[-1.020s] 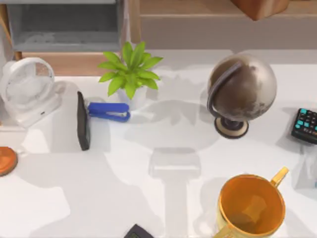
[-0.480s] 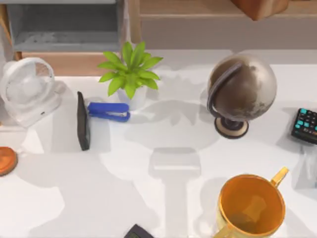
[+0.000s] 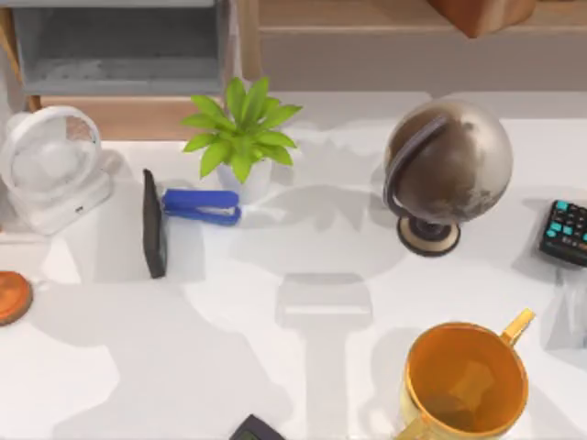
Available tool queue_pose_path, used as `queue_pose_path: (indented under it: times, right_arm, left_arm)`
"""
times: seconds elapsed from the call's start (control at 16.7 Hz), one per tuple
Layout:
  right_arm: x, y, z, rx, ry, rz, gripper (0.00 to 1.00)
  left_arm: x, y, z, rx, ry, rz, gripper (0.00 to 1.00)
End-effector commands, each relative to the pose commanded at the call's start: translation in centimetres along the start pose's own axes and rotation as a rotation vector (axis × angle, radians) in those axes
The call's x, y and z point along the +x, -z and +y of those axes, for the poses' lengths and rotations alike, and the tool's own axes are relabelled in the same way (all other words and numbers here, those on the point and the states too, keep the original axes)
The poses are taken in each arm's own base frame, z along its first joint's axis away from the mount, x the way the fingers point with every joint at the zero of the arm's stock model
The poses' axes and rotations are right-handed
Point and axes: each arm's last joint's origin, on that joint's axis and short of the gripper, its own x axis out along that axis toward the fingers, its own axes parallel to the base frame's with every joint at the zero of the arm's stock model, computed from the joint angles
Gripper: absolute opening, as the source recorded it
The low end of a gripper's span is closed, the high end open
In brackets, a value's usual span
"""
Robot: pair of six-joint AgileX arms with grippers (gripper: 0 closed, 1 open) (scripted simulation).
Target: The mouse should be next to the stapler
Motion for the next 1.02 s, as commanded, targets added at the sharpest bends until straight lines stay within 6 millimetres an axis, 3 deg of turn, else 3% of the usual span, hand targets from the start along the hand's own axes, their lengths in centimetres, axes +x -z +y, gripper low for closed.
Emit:
queue_pose_path:
  times: [0.48, 1.02]
  right_arm:
    - [0.0, 0.0, 0.0, 0.0, 0.0, 0.0, 1.0]
    - [0.0, 0.0, 0.0, 0.0, 0.0, 0.0, 1.0]
  left_arm:
    - [0.0, 0.0, 0.0, 0.0, 0.0, 0.0, 0.02]
    - [-0.04, 0.02, 0.09, 0.0, -0.001, -0.001, 0.0]
